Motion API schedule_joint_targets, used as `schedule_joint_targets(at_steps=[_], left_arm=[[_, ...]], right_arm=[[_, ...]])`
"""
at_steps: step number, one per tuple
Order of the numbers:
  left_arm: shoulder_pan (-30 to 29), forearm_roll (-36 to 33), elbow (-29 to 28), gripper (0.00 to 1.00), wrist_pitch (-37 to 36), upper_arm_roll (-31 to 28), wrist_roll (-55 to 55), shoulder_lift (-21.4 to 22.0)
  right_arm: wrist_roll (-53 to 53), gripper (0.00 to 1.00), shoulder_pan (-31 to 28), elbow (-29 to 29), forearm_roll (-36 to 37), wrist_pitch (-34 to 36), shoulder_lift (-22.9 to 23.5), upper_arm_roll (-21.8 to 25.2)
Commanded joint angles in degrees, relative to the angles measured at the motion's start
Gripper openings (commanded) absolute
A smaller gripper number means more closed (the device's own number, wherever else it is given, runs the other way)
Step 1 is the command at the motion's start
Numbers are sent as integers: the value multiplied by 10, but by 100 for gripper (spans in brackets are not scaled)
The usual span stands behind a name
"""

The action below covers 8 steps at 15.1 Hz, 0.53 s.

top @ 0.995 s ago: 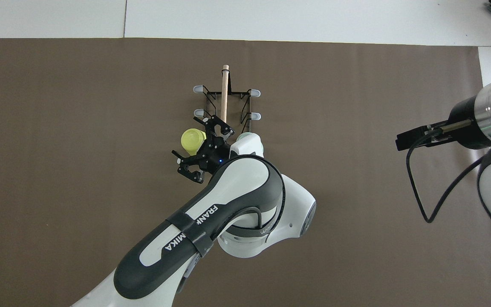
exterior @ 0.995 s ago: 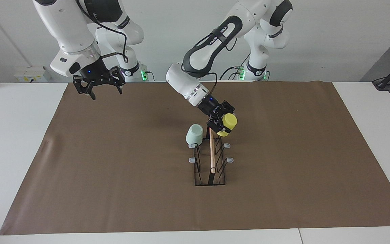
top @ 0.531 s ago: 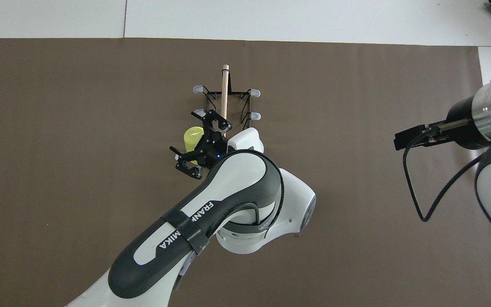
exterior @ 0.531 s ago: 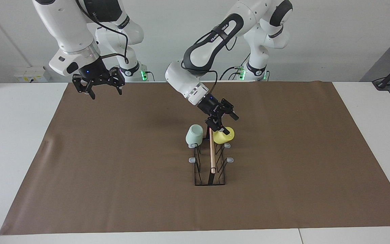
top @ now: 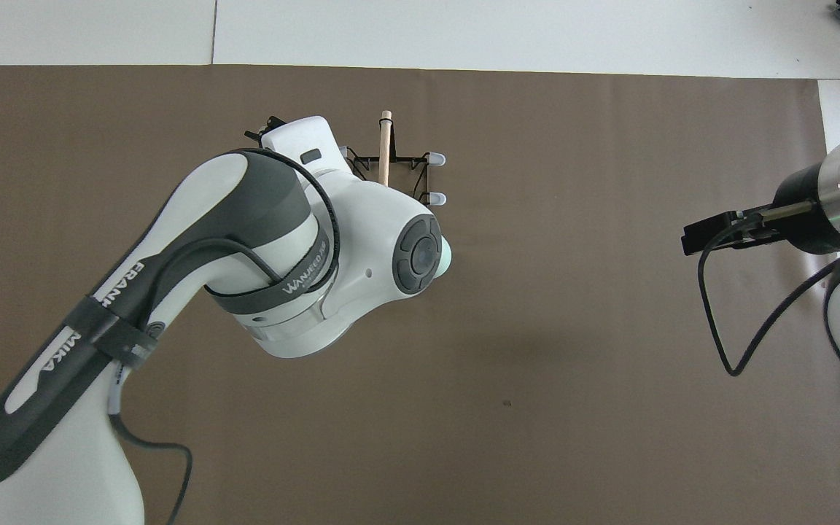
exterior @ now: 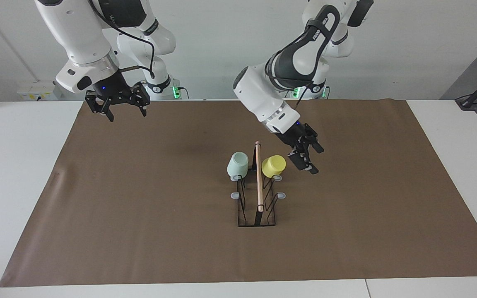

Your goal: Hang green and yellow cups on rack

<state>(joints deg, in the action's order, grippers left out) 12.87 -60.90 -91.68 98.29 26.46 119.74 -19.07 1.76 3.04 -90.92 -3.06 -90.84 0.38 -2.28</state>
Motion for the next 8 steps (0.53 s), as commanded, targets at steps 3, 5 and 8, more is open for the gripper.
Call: schedule_joint_targets(at_steps=[3,5,8], left_arm=[[-75,92,-18,100,92,4,-104,26],[-104,126,-18,100,116,7,-168,28],[-138,197,-19,100,138,18,-294,31]], right_arm=[[-8,100,-23,-4,10,-1,-4,-18],[-9,100,-26,-3,11,-1,-3,-20],[-10,100,-26,-1,12,-1,-2,-21]])
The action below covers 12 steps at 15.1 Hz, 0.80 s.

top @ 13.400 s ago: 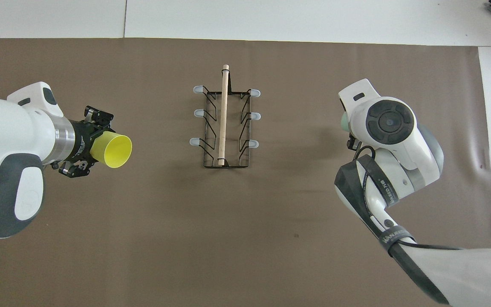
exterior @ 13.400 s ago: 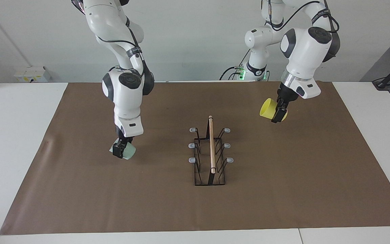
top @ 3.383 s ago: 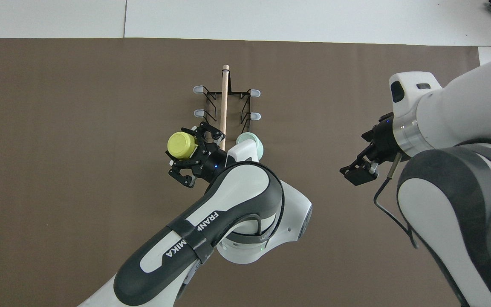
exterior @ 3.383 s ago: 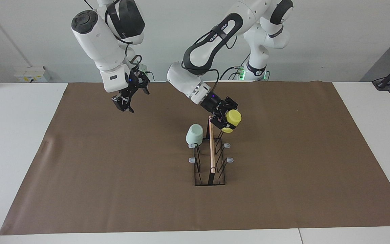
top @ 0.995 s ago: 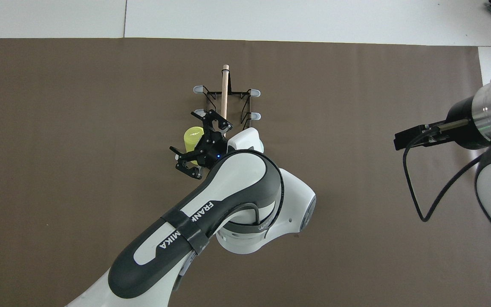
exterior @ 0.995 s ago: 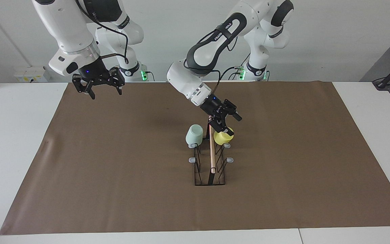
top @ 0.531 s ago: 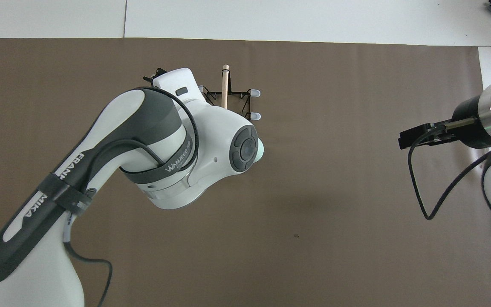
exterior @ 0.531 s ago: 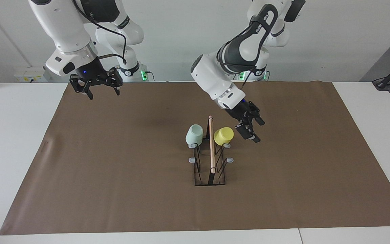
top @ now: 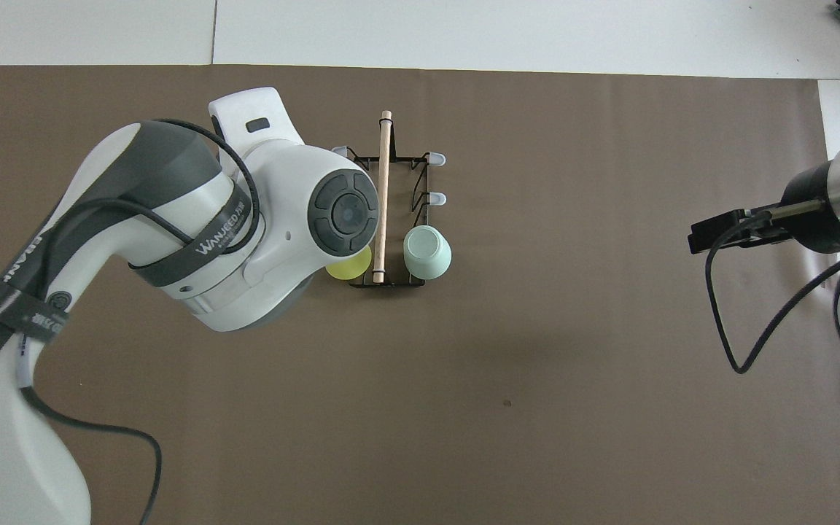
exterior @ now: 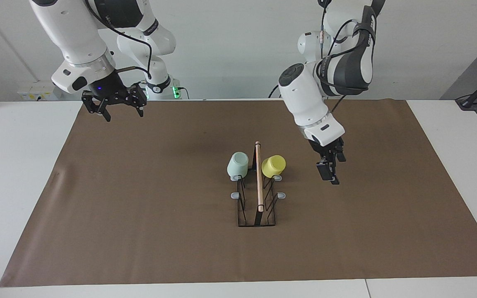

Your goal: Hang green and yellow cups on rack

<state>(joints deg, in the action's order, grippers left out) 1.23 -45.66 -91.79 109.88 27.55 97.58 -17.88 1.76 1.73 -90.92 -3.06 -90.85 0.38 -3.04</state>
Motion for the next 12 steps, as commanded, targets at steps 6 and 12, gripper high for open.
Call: schedule_joint_targets(at_steps=[6,12], left_arm=[[48,247,-17,100,81,-164,-386,34],[73,456,-13,100,76,-289,-756,50]], right_arm=[[-8,100,-14,13,15,9,1,-17],[-8,100,-20,70,21,57,19,-8]])
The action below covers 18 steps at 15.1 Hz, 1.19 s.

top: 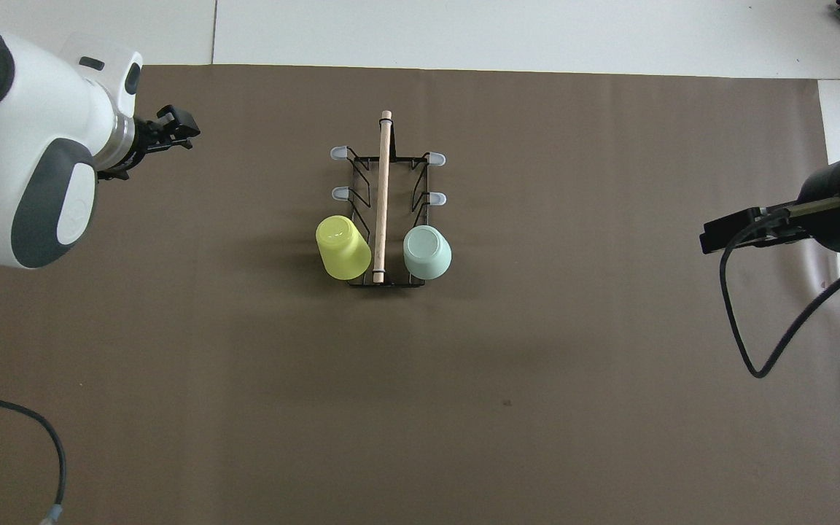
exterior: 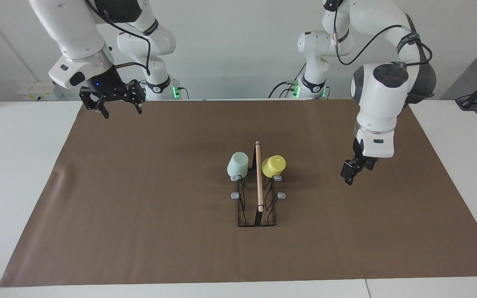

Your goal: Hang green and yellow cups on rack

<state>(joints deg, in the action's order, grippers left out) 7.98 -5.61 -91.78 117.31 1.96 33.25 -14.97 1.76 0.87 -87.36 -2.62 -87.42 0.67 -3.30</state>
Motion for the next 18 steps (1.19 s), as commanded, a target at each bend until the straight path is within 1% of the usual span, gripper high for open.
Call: schedule_joint_targets(at_steps=[1,2,4,6,7,9,13,14,15,16,18], left_arm=[[3,76,-16,100,-8,-41,-166,35],[3,82,-14,100,-36,-52,-206,45],[2,82,-12,100,-93,-55,-272,77],[-4,75,0,100,-157,-51,-291,109],[-17,73,13,100,-197,-43,-292,116],[-41,66,52,100,-278,-16,-316,118],[-51,63,119,100,-385,-16,-339,118],[-58,67,118,100,-389,-11,-354,128],[-61,70,88,100,-368,-7,-354,152],[-60,70,44,100,-331,-6,-354,171],[-59,70,-7,100,-316,-7,-357,198]], right_arm=[[-6,100,-20,34,16,23,16,7],[-2,100,-24,34,14,24,15,23],[1,100,-24,33,17,24,15,30],[2,100,-26,33,17,16,15,34],[3,100,-26,33,16,16,15,37],[1,100,-26,33,17,15,15,37],[3,100,-26,33,18,15,15,38],[3,100,-26,32,18,15,15,39],[2,100,-25,29,18,15,14,39],[2,100,-25,31,18,15,14,39],[3,100,-25,31,18,15,14,39]])
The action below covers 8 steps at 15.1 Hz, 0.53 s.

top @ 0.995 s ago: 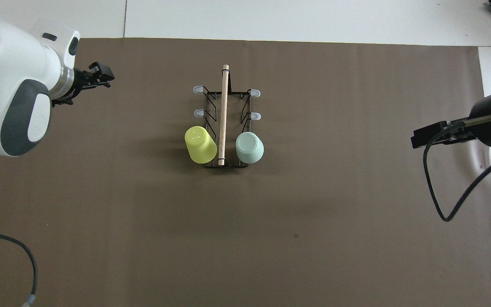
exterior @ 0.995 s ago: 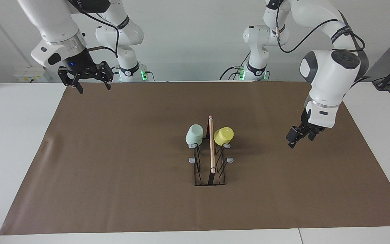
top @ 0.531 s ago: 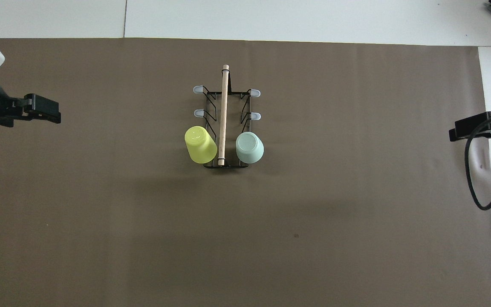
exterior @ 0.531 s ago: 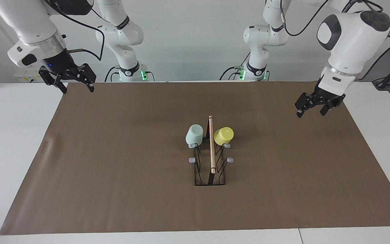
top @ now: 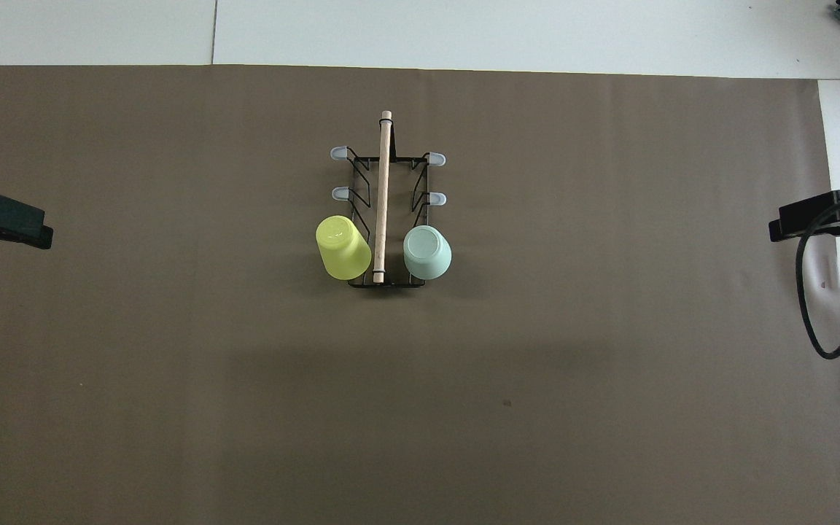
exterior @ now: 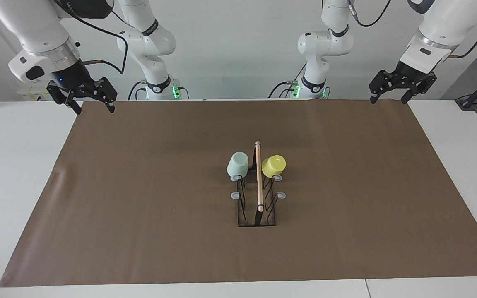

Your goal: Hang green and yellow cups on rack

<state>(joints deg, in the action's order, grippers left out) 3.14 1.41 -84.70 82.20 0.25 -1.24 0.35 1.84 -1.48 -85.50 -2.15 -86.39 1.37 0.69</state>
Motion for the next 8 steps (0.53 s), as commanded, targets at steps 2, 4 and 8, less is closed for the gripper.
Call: schedule_joint_targets(at_steps=[2,4,8], left_arm=[[-9,0,-77,100,38,10,-7,44],[-9,-1,-78,100,36,10,-10,45],[-11,0,-81,100,32,11,-3,47]], right_arm=[[2,100,-2,13,14,4,8,-1],[2,100,-2,13,14,4,7,-1],[2,100,-2,13,14,4,8,-1]])
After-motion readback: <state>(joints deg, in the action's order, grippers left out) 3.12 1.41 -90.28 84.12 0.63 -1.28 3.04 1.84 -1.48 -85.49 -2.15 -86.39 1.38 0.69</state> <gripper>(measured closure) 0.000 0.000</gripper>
